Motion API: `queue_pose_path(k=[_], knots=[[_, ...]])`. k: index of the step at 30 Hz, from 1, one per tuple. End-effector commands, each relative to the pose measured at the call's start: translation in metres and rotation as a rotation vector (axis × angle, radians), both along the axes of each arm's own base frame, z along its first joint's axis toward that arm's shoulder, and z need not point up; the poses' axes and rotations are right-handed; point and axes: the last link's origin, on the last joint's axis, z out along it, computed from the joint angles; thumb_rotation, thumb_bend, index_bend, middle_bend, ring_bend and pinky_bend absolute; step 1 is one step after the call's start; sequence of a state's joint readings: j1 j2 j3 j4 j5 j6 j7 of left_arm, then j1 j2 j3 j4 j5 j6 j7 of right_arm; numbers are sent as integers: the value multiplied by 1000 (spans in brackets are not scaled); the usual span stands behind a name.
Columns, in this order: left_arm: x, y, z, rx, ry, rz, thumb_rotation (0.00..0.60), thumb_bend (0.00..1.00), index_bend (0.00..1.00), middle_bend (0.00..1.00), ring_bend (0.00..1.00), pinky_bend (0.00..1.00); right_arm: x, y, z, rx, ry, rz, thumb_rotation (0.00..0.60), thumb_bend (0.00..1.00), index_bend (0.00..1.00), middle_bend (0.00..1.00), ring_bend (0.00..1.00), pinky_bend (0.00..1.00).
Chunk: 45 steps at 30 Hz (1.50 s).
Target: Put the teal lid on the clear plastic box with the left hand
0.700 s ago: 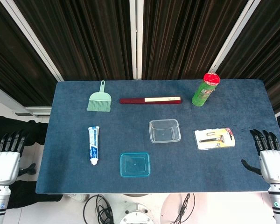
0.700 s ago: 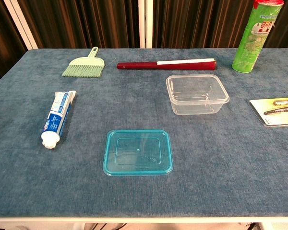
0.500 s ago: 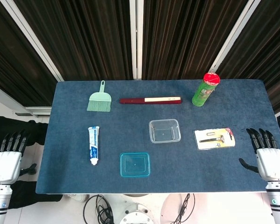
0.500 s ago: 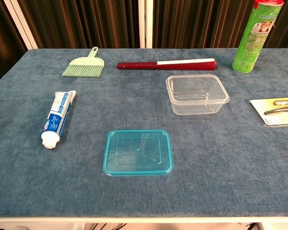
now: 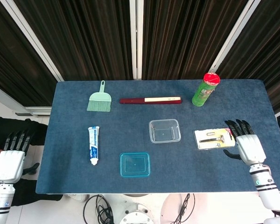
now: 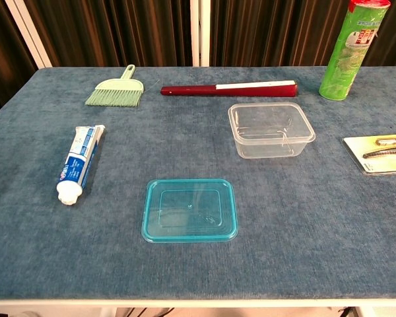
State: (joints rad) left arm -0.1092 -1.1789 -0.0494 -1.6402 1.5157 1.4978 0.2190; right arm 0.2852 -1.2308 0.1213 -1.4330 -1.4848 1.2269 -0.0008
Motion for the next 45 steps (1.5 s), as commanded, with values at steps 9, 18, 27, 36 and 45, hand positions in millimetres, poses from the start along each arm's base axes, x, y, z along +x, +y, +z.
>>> queue_pose_path(k=[9, 18, 27, 36, 45], knots=[[-2, 4, -1, -9, -7, 9, 600, 0, 54, 0, 0, 0, 67, -58, -88, 216, -7, 170, 600, 83, 0, 58, 0, 0], [-7, 11, 2, -19, -14, 8, 600, 0, 54, 0, 0, 0, 128, -90, -147, 275, -27, 253, 600, 37, 0, 0, 0, 0], [-12, 18, 5, -23, -31, 11, 600, 0, 55, 0, 0, 0, 171, -127, -180, 261, -4, 264, 600, 33, 0, 0, 0, 0], [-8, 26, 4, -37, -30, -7, 600, 0, 55, 0, 0, 0, 174, -126, -171, 271, -4, 320, 600, 33, 0, 0, 0, 0], [20, 39, -5, -127, -15, -133, 600, 0, 57, 0, 0, 0, 108, -87, -107, 183, 17, 270, 600, 33, 0, 0, 0, 0]])
